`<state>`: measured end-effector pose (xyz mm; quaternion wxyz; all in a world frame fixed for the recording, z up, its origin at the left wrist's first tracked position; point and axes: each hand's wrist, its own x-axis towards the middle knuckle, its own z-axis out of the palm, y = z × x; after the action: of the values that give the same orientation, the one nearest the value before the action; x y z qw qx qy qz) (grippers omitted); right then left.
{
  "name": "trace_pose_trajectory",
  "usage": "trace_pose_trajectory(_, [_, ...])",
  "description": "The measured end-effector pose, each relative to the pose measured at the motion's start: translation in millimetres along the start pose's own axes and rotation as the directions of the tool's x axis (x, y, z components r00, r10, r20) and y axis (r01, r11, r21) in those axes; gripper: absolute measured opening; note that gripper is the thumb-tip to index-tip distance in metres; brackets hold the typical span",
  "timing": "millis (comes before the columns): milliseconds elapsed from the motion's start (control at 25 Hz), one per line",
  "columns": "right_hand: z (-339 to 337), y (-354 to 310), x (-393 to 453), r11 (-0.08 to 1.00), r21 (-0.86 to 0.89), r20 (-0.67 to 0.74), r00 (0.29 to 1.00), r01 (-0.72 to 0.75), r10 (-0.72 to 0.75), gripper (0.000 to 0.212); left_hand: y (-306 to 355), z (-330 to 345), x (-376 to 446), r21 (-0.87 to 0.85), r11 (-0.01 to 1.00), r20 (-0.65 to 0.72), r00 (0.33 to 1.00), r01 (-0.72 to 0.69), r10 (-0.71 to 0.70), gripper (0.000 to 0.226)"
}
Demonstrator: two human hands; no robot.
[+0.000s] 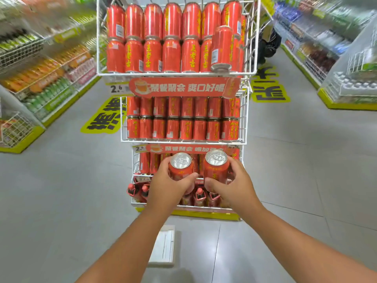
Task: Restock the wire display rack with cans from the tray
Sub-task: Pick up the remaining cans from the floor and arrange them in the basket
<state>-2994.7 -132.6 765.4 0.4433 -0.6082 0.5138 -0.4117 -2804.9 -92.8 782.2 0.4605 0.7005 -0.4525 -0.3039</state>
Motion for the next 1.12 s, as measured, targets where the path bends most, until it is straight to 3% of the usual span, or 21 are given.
trace_pose_trajectory(280, [-35, -67, 51, 0.994, -0.03, -0.001, 0.994, 0.109, -0.109, 0.074, 82, -18, 29, 0.002, 0.999, -0.071, 0.997, -0.043, 0.043, 0.067])
trace_pose_trajectory(480, [-43, -113, 80, 0.984, -0.027, 0.021, 0.984, 0.177, -0.176, 0.071, 126, -32, 58, 0.01, 0.994, -0.099, 0.989, -0.11, 0.11, 0.063])
trace_pose_trajectory(680, [-26, -157, 129, 0.974, -0.076, -0.056, 0.974, 0.215, -0.22, 0.069, 159, -57, 118, 0.013, 0.982, -0.118, 0.975, -0.187, 0.187, 0.055])
trace_pose_trajectory(880, [4, -201, 187, 0.969, -0.148, -0.174, 0.959, 0.2, -0.224, 0.05, 185, -83, 202, 0.068, 0.967, -0.077, 0.965, -0.244, 0.249, 0.06])
trace_pose_trajectory(1040, [24, -228, 238, 0.962, -0.252, -0.293, 0.939, 0.106, -0.18, 0.071, 208, -91, 253, 0.172, 0.934, 0.018, 0.949, -0.314, 0.316, 0.032])
trace_pose_trajectory(1120, [26, -240, 261, 0.952, -0.301, -0.331, 0.929, 0.06, -0.163, 0.069, 213, -90, 276, 0.193, 0.927, 0.047, 0.946, -0.323, 0.32, 0.032])
